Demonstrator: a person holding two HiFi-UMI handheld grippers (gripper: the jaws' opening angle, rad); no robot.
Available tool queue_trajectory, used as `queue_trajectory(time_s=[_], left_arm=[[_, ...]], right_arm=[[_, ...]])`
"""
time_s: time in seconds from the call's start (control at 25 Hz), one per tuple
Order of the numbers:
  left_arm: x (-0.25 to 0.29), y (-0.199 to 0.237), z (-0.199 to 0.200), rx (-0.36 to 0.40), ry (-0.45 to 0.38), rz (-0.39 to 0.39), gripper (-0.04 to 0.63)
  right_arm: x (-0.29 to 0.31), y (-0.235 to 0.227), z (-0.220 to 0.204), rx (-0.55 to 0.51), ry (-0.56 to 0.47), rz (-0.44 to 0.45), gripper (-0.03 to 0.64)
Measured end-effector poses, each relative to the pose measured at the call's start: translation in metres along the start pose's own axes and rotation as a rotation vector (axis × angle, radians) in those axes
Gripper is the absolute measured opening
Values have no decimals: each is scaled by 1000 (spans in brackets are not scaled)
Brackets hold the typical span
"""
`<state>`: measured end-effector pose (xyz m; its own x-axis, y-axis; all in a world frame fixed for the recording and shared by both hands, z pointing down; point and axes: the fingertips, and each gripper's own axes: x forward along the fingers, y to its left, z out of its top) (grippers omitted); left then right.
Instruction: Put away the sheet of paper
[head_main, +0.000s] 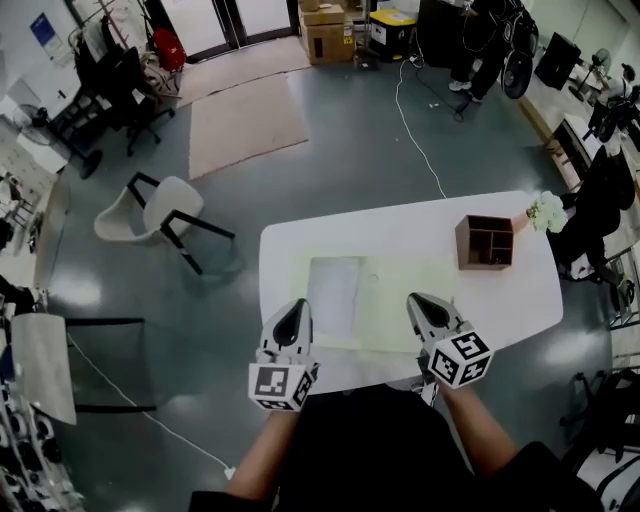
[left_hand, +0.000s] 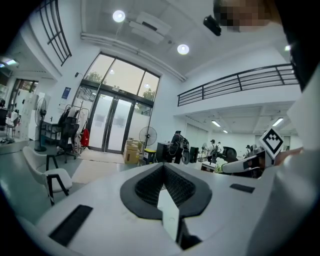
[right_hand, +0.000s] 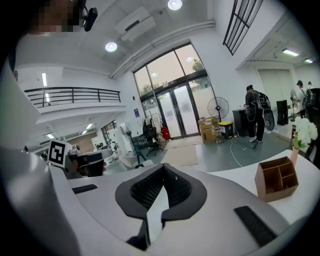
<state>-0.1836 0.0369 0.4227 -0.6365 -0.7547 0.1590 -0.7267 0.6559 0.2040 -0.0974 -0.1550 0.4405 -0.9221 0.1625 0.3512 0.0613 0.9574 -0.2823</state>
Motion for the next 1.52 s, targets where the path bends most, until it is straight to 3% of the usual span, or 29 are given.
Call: queue_trajectory(time_s=[0.56,0.88,1.52], left_arm=[[-10,-51,11,52,-45,39,3],[-17,-65,1,53,-35,46,3],[-19,-69,-18,58,5,64,3]], right_arm=[[-59,-29,29,-117,-131,-34,-3],[-71,-33,17,-162,-97,-40,-3],[-67,-39,0,-142,-66,-29,-3]])
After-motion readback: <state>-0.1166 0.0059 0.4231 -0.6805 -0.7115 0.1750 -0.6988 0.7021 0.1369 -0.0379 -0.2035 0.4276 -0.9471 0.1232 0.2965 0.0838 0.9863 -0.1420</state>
